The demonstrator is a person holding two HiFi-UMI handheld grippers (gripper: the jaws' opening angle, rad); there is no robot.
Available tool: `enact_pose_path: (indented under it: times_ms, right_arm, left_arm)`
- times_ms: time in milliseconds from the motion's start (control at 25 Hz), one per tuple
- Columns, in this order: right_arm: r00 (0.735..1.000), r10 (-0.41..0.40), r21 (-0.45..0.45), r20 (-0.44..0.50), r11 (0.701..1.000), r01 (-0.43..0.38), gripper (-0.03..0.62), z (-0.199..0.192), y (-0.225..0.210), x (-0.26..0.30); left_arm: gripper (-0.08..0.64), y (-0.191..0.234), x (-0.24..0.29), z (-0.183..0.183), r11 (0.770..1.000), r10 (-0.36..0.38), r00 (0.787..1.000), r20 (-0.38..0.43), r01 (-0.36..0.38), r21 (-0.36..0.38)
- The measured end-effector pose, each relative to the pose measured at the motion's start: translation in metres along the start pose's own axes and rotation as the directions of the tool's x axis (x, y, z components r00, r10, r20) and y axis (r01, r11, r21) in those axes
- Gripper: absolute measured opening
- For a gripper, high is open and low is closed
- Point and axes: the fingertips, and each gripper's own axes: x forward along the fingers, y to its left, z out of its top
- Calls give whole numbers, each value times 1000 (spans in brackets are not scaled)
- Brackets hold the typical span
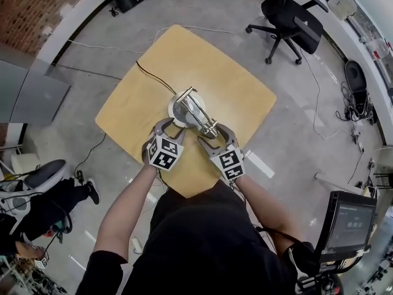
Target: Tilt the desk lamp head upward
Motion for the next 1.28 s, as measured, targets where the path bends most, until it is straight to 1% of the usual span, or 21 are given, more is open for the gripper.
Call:
enact_pose_path:
  times_ms: [160,360,400,480,560,600,680,760,800,920,1000,1280]
  right_arm:
    - [1000,-9,15,12,1000,9,293,3,-1,5]
    - [999,35,0,28,999,-35,291,9,2,6]
    - [999,44,-12,30,999,-43,290,9,3,7]
    - [998,61,-57,23,997,-59,290,9,6,7]
    - [997,77,-116,-11,990,-78,291,2,7,8]
    - [996,84,-126,-31,988,-87,291,-4,7,8]
    - [995,92,-87,-35,992,-95,290,-11,5,10]
    - [996,84,-49,-11,995,-84,290,-8,1,13]
    - [997,77,-45,-2,996,-77,288,-5,-2,15]
    - [997,75,-88,-3,993,-75,216,-1,-5,19]
    - [997,82,-101,-5,991,-82,212,-3,-4,20]
    - [998,69,-60,4,996,-69,213,4,6,9]
  left_arm:
    - [207,-3,9,0,999,-24,999,-32,26,42]
    - [206,-7,18,-1,995,-60,995,-76,66,78]
    - [206,-6,19,-2,994,-70,994,-81,76,73]
    - [199,-4,18,-4,995,-88,993,-82,91,41]
    - [200,-2,18,-6,995,-97,992,-77,97,5]
    - [201,-2,20,-6,995,-99,992,-76,99,-6]
    - [199,-2,24,-5,995,-102,992,-80,101,-18]
    - [190,-2,26,-2,994,-108,991,-85,105,-36]
    - [189,-1,26,-1,993,-112,990,-87,108,-49]
    - [187,1,27,-2,991,-120,988,-94,114,-69]
    - [187,2,28,-4,991,-121,988,-100,115,-71]
    - [187,2,18,-6,992,-107,990,-86,101,-78]
